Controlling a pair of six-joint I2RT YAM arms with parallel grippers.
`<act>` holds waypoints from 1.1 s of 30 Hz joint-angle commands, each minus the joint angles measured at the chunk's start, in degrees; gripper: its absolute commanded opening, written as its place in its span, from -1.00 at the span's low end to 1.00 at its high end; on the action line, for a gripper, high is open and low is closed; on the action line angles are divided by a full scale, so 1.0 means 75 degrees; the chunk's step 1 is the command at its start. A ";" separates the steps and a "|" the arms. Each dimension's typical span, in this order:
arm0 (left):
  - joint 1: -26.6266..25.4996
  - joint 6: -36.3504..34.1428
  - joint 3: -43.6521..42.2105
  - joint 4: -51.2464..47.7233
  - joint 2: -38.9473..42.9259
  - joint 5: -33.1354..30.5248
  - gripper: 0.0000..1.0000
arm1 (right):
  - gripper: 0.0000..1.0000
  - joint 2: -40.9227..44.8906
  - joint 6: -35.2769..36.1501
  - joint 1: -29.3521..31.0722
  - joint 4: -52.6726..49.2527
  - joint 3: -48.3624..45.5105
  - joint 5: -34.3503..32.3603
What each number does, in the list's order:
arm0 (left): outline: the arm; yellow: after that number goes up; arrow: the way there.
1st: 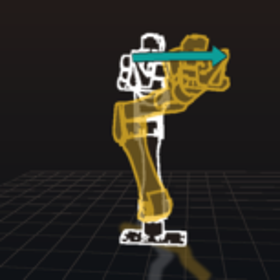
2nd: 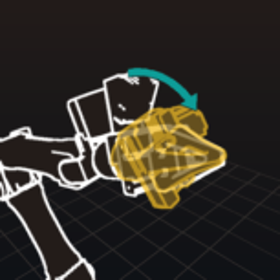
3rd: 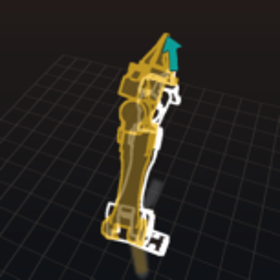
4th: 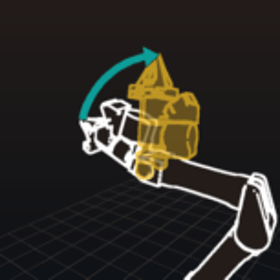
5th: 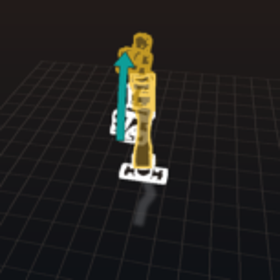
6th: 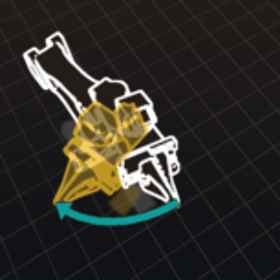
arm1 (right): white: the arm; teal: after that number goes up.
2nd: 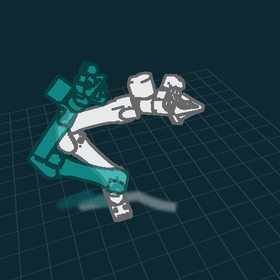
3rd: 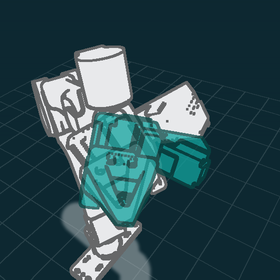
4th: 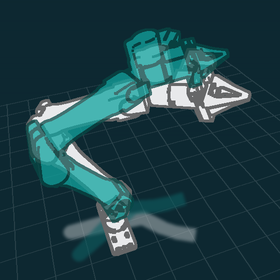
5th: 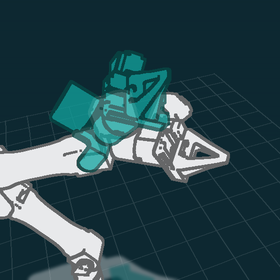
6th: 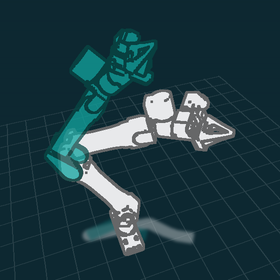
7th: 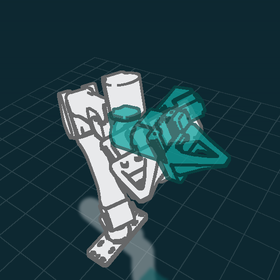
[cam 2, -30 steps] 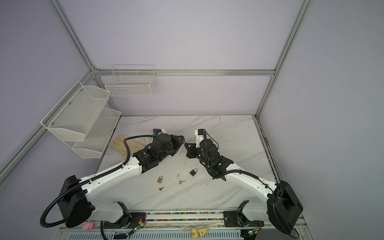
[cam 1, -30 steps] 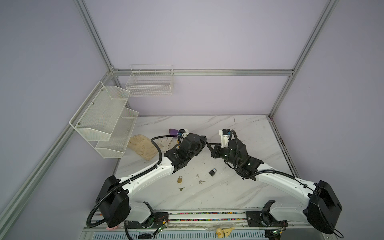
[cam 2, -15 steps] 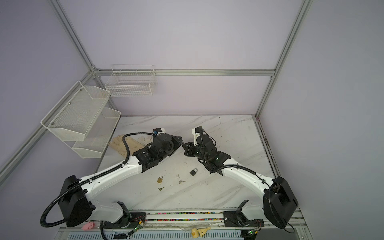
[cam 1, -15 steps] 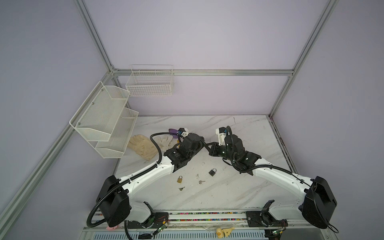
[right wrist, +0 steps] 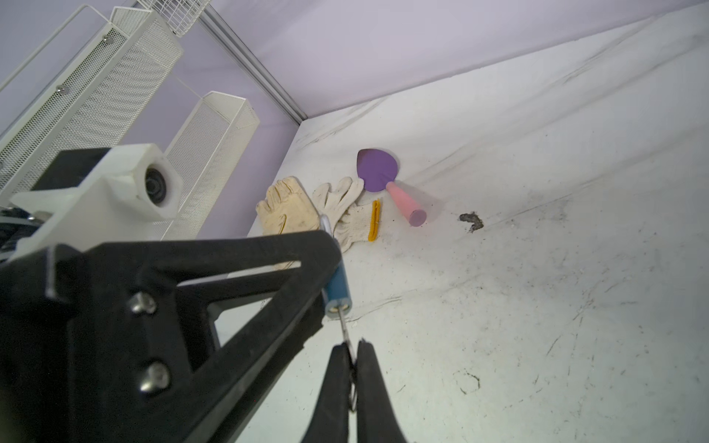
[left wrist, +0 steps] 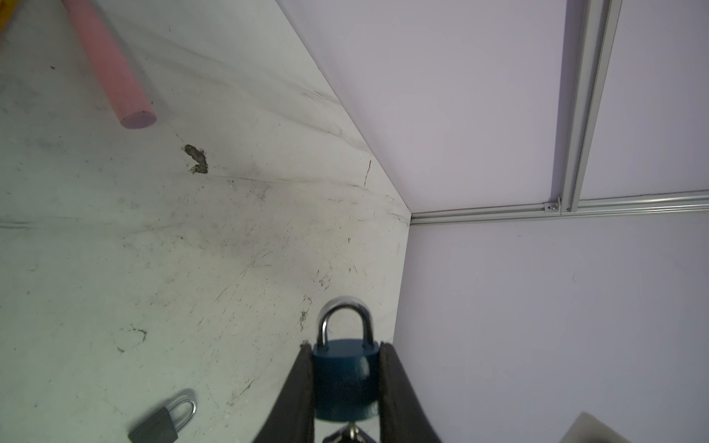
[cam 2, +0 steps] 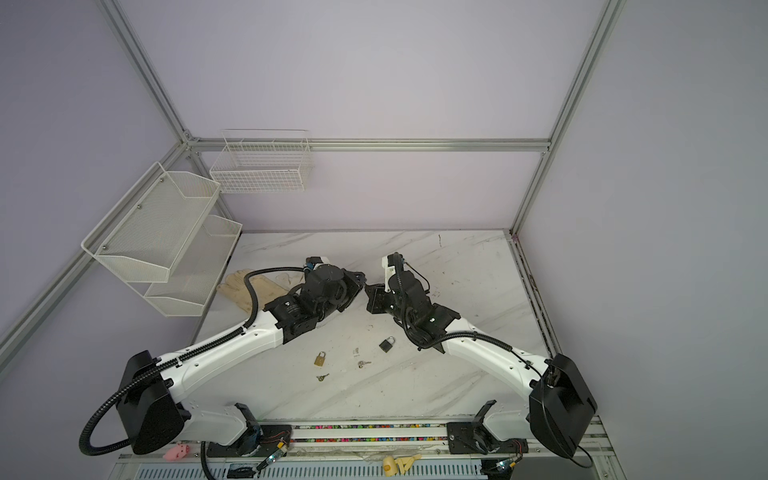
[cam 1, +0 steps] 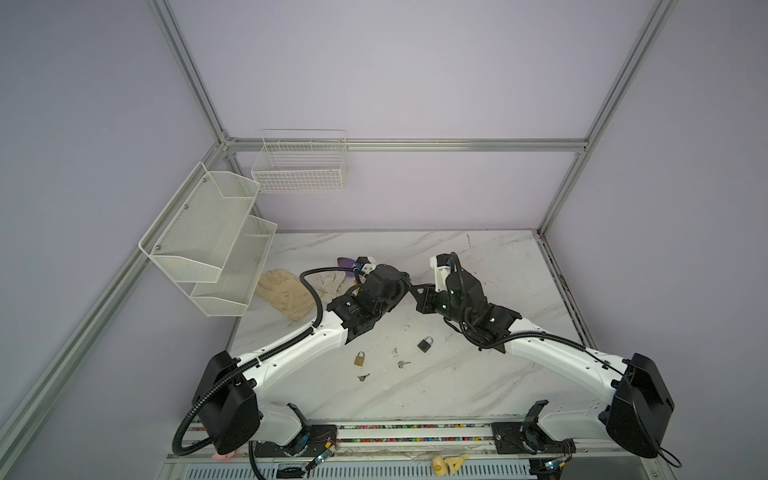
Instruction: Unlock with the key
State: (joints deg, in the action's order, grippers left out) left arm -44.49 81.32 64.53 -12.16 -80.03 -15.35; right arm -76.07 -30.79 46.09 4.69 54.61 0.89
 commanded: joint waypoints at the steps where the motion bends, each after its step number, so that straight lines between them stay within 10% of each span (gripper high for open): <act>1: -0.0005 0.0324 0.0088 -0.0102 0.0327 0.0660 -1.00 | -1.00 0.0521 0.0717 0.0063 0.0772 -0.0062 -0.0532; 15: -0.0103 -0.0537 -0.0056 -0.0236 0.0893 0.0651 -1.00 | -1.00 -0.0084 -0.0417 -0.0181 0.1321 0.0659 0.2749; 24: -0.0103 -0.1039 0.0155 -0.0734 0.0890 0.0515 -1.00 | -1.00 -0.0274 0.0850 0.0124 -0.0369 0.1494 0.0284; 29: -0.0103 -0.0799 -0.0106 -0.0631 0.1056 0.0947 -1.00 | -1.00 -0.0229 0.0470 0.0113 0.0531 0.1334 0.1727; 33: -0.0126 -0.0792 -0.0049 -0.0642 0.1147 0.1133 -1.00 | -1.00 -0.0542 0.0495 0.0146 -0.0193 0.1709 0.1039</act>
State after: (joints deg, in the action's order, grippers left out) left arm -43.81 76.31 64.36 -15.81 -72.47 -15.09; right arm -78.70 -27.70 46.50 -0.67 64.31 8.82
